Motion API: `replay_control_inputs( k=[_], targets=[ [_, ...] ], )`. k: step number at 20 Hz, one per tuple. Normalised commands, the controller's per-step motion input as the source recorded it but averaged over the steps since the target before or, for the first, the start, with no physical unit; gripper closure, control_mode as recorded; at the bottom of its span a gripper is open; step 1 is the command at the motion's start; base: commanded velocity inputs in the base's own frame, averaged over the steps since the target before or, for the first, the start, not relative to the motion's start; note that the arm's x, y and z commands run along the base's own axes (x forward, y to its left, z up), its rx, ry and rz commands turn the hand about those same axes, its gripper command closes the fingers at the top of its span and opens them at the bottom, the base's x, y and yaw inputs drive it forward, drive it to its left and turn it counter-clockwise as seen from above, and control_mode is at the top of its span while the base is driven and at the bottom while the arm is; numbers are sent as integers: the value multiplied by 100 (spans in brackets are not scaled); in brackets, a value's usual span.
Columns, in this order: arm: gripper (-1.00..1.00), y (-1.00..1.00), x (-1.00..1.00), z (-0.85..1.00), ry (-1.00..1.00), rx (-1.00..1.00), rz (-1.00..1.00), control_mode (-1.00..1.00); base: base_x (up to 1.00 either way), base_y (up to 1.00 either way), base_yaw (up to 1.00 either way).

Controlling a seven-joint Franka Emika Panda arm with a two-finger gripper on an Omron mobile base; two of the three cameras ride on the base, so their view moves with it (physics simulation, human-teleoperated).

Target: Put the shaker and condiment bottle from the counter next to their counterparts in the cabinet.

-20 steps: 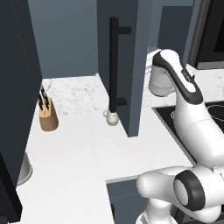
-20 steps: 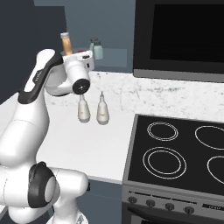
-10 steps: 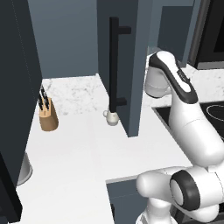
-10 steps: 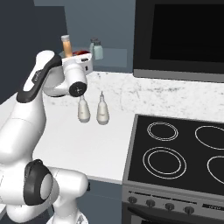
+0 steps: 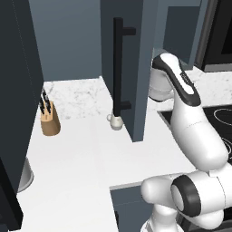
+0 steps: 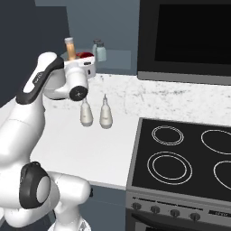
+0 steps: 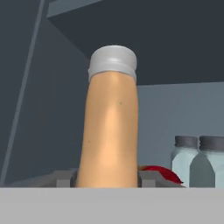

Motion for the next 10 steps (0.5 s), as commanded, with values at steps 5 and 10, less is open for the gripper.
replay_control_inputs(
  k=[5,10],
  targets=[
    [100,0,15,-7,0,0,-5,-100,0,0,0],
    [100,0,25,-3,0,0,-3,-100,0,0,0]
  ],
)
